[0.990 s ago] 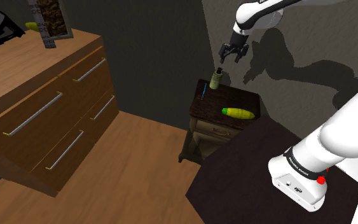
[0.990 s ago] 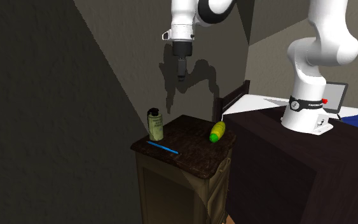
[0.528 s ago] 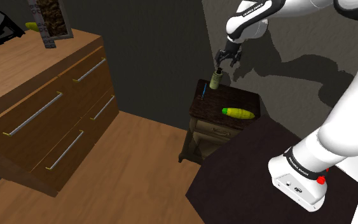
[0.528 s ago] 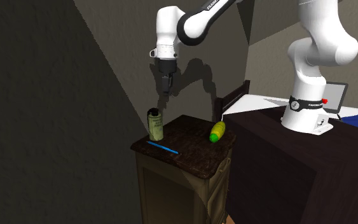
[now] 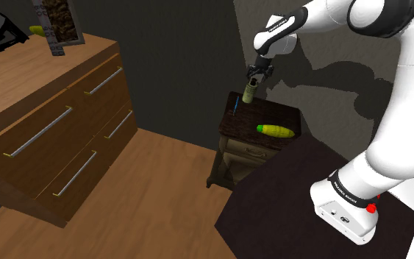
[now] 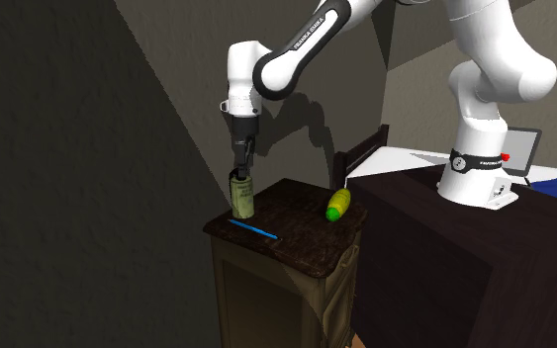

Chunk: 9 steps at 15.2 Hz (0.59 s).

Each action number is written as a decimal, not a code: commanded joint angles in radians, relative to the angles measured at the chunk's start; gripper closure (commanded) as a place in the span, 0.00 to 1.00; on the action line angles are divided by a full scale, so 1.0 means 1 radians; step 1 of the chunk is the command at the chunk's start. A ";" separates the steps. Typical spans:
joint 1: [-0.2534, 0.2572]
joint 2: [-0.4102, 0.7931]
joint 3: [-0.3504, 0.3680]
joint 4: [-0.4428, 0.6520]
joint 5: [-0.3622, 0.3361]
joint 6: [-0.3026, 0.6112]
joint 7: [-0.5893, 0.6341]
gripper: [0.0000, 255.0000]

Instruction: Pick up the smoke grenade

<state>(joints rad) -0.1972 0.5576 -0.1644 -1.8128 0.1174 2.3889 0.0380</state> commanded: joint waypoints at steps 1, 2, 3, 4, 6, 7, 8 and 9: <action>-0.002 0.022 0.003 0.004 0.004 0.019 -0.002 0.00; -0.003 0.032 0.005 0.004 0.006 0.028 -0.003 0.00; -0.004 0.041 0.006 0.004 0.008 0.037 -0.004 0.00; -0.005 0.046 0.007 0.004 0.009 0.042 -0.004 0.00; -0.005 0.048 0.007 0.007 0.009 0.041 -0.005 1.00; -0.005 0.048 0.007 0.007 0.009 0.042 -0.005 1.00; -0.005 0.049 0.007 0.007 0.009 0.042 -0.005 1.00; -0.005 0.049 0.007 0.008 0.009 0.041 -0.005 1.00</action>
<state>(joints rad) -0.2024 0.6051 -0.1573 -1.8038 0.1266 2.4300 0.0334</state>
